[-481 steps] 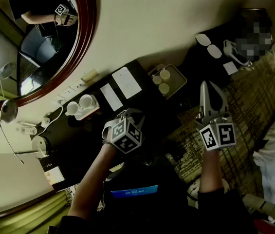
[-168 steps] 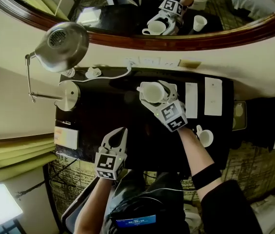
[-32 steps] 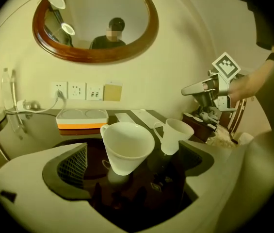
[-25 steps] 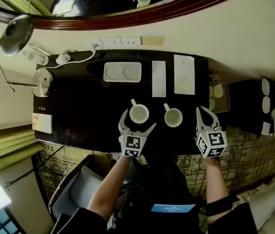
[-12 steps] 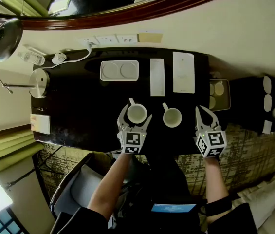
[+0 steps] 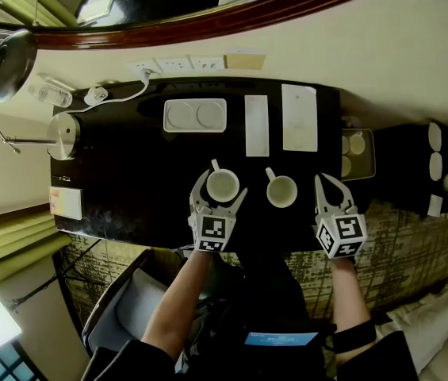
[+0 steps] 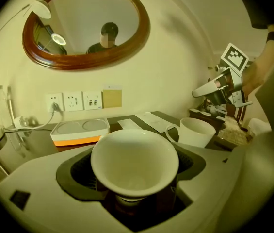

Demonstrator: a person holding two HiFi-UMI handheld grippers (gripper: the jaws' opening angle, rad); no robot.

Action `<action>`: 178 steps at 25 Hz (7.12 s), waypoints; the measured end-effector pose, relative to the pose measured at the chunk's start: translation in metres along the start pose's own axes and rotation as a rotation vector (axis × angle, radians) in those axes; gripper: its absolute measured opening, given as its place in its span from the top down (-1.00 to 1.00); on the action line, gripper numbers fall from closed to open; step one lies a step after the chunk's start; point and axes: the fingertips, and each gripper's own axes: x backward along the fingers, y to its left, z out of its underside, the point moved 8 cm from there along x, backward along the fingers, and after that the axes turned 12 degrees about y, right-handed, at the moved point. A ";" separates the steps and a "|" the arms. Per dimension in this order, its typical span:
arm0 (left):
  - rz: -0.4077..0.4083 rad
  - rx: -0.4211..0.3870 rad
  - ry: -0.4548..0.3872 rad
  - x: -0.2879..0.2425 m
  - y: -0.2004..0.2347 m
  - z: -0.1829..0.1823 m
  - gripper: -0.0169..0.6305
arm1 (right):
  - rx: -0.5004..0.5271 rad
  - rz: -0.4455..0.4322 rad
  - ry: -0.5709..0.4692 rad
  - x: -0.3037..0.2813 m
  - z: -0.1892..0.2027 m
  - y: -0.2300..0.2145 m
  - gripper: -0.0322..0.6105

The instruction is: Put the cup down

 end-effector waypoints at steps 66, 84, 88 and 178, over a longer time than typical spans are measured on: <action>0.154 -0.155 -0.132 -0.054 0.212 -0.100 -0.63 | 0.191 -0.327 0.040 -0.161 -0.082 0.231 0.89; 0.126 -0.223 -0.136 0.104 0.180 -0.113 -0.29 | 0.189 -0.228 0.009 -0.080 -0.097 0.200 0.89; 0.131 -0.172 -0.118 0.139 0.158 -0.106 -0.06 | 0.179 -0.207 -0.001 -0.056 -0.095 0.188 0.89; 0.115 -0.029 0.001 -0.067 -0.141 -0.037 -0.45 | -0.063 -0.083 0.073 -0.049 0.039 -0.056 0.89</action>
